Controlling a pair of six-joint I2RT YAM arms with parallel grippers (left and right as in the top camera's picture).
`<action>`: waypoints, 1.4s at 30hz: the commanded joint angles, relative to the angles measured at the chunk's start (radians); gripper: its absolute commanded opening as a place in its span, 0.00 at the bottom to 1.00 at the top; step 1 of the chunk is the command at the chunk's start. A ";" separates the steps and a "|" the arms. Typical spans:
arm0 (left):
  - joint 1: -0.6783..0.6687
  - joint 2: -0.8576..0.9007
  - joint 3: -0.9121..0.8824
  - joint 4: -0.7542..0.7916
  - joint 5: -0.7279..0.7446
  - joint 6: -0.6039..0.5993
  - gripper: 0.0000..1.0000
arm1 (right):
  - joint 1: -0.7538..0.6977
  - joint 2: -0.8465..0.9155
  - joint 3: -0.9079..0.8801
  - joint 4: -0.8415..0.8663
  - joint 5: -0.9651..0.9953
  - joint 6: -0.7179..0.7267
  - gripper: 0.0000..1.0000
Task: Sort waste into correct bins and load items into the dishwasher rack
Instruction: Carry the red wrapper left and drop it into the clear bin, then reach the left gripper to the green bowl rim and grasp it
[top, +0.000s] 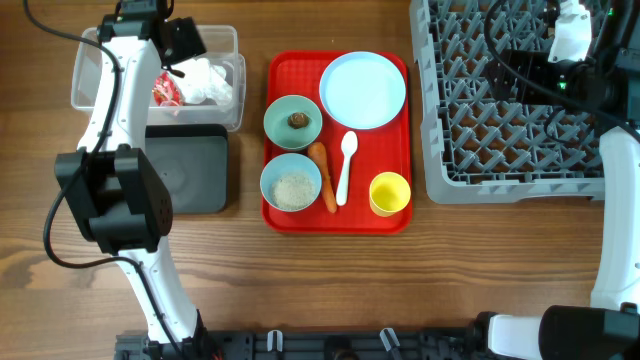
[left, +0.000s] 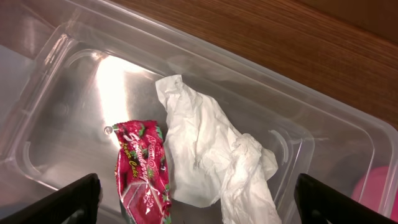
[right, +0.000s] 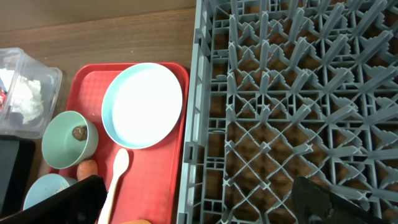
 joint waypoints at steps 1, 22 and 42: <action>-0.003 0.000 0.005 0.006 0.013 -0.013 1.00 | -0.001 0.017 0.000 0.002 0.014 0.008 0.98; -0.301 -0.184 0.006 -0.264 0.359 0.275 1.00 | -0.001 0.017 0.000 0.022 -0.055 0.008 1.00; -0.533 -0.108 0.004 -0.225 0.345 0.264 1.00 | -0.001 0.017 0.000 0.019 -0.054 0.008 1.00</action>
